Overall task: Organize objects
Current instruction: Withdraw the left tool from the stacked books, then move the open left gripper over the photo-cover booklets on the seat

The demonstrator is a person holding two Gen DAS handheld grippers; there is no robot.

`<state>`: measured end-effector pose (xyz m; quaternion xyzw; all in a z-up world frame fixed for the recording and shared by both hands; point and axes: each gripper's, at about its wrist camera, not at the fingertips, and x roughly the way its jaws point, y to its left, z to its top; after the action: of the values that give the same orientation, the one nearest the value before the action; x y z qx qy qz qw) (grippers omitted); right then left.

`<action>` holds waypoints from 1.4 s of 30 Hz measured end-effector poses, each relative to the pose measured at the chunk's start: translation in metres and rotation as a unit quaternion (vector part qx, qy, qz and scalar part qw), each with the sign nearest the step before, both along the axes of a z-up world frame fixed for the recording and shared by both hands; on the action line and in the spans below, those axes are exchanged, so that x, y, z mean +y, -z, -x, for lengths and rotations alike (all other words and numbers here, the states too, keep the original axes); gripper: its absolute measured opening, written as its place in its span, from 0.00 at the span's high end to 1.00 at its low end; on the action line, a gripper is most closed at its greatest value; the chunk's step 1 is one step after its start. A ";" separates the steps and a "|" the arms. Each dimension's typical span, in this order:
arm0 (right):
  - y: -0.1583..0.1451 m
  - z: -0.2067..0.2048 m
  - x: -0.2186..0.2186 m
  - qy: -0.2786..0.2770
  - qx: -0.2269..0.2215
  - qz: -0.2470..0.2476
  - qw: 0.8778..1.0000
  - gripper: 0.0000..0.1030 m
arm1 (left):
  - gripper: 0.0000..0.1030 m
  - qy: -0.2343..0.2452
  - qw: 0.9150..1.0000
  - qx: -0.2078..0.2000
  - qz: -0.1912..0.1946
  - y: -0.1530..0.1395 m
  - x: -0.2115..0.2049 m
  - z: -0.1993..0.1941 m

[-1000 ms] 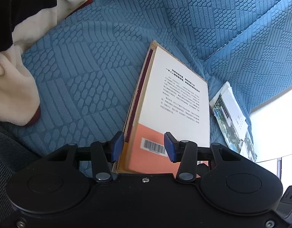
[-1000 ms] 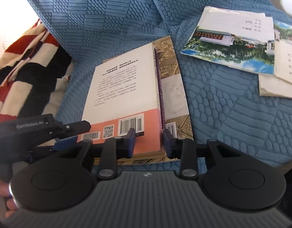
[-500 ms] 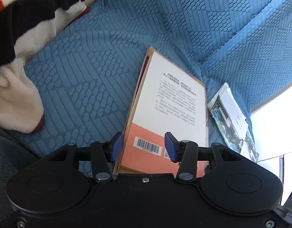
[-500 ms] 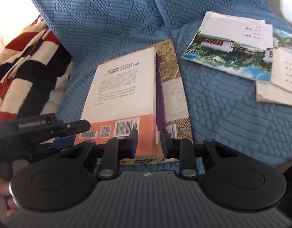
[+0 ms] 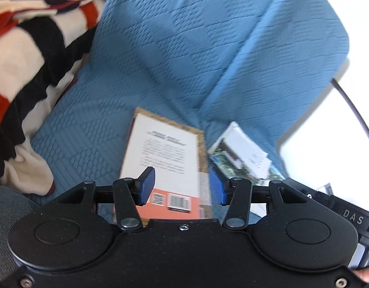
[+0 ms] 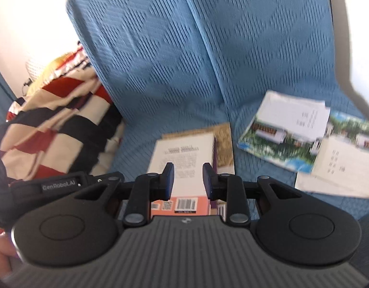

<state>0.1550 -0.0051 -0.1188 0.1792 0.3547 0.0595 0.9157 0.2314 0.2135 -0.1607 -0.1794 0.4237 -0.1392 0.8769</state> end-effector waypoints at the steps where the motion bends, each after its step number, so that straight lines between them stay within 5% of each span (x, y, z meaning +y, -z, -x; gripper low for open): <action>1: -0.006 0.003 -0.001 -0.001 -0.005 0.000 1.000 0.72 | 0.53 0.004 1.000 -0.006 -0.001 -0.007 -0.002 0.004; 8: -0.037 0.033 -0.012 0.004 -0.030 0.007 1.000 0.72 | 0.50 0.028 0.999 -0.042 0.002 -0.048 -0.011 0.032; 15: -0.033 0.068 -0.023 0.010 -0.006 0.017 1.000 0.72 | 0.50 0.047 0.997 -0.067 0.003 -0.073 -0.020 0.056; 35: -0.021 0.112 -0.060 0.075 0.010 0.028 0.997 0.70 | 0.40 0.096 0.994 -0.058 -0.003 -0.069 -0.066 0.087; 42: -0.016 0.123 -0.076 0.095 0.014 0.027 0.995 0.70 | 0.19 0.124 0.991 -0.058 -0.002 -0.066 -0.091 0.090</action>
<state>0.0315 -0.0814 -0.1026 0.1880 0.3500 -0.0398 0.9168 0.1410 0.1229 -0.0944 -0.1155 0.3911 -0.2564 0.8763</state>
